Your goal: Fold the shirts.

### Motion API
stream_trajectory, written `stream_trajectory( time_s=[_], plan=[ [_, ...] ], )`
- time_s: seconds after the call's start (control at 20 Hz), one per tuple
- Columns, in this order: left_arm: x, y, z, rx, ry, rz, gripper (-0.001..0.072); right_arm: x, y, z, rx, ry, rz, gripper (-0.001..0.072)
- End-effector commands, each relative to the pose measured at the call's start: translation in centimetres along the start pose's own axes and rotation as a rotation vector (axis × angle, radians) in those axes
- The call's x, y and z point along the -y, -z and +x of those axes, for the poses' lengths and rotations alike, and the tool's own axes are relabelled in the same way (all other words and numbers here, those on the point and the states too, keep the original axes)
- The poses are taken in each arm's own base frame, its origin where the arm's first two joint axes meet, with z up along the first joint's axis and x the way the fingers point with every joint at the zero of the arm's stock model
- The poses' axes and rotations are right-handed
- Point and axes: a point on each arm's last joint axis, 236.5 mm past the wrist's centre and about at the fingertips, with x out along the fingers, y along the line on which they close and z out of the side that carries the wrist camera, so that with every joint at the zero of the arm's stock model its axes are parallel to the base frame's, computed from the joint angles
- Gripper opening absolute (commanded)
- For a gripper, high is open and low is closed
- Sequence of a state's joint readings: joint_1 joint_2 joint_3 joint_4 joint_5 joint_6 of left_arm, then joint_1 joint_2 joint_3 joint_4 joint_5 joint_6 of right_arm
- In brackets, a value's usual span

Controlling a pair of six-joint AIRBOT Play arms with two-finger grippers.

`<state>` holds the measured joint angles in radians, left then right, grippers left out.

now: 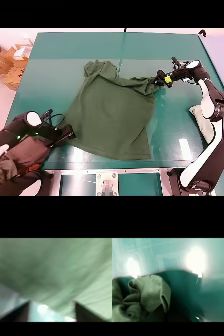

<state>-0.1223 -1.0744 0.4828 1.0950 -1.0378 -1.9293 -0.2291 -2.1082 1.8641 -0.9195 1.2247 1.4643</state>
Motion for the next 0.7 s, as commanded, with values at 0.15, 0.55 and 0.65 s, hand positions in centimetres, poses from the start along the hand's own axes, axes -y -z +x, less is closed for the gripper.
stream_trajectory(
  time_s=[0.15, 0.55, 0.65],
  plan=[
    [1.9, -9.4, -1.5, 0.247, 0.016, 0.148, 0.0026, 3.0, -0.1, -5.5, 0.017, 0.105, 0.092, 0.0015],
    [8.6, -25.8, -16.6, 0.63, 0.124, 0.272, 0.0025, 6.4, 11.0, -11.6, 0.036, 0.273, 0.249, 0.0016],
    [11.7, -28.4, -16.1, 0.623, 0.173, 0.331, 0.0025, 7.0, 16.8, -11.9, 0.057, 0.302, 0.296, 0.0017]
  ],
)
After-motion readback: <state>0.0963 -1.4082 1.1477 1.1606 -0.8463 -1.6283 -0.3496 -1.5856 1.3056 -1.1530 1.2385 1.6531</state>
